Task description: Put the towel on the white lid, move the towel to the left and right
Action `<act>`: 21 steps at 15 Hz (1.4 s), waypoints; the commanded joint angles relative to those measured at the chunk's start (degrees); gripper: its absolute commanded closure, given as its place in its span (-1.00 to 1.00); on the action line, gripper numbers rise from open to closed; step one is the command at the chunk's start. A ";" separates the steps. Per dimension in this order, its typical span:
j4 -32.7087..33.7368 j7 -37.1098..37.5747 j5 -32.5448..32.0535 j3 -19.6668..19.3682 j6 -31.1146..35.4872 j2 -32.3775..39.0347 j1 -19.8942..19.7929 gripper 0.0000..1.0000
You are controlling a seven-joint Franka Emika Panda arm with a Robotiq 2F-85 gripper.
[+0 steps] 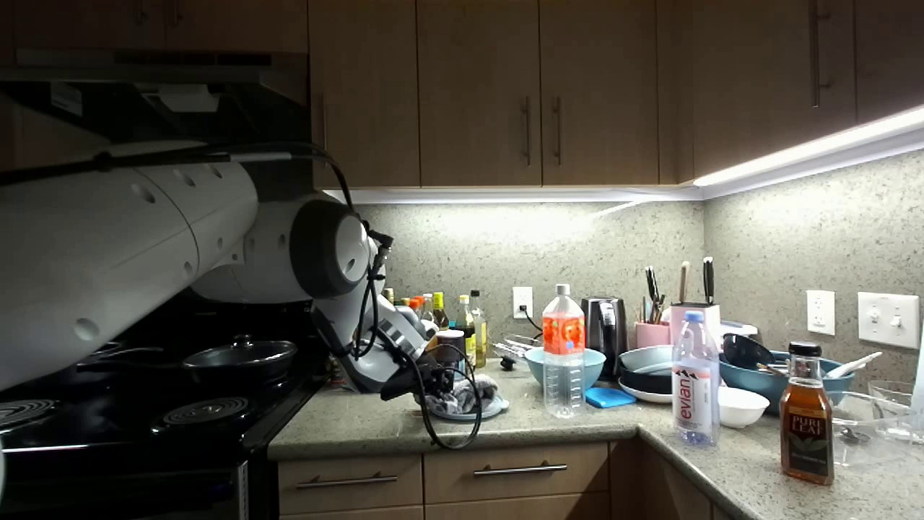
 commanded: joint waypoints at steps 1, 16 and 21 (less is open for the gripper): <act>-3.55 -9.25 8.37 3.09 7.89 -1.24 -1.33 0.94; -6.03 -22.49 25.45 -14.47 3.36 -1.59 13.06 0.94; -4.84 -22.76 20.73 -19.75 -8.86 -0.76 17.86 0.94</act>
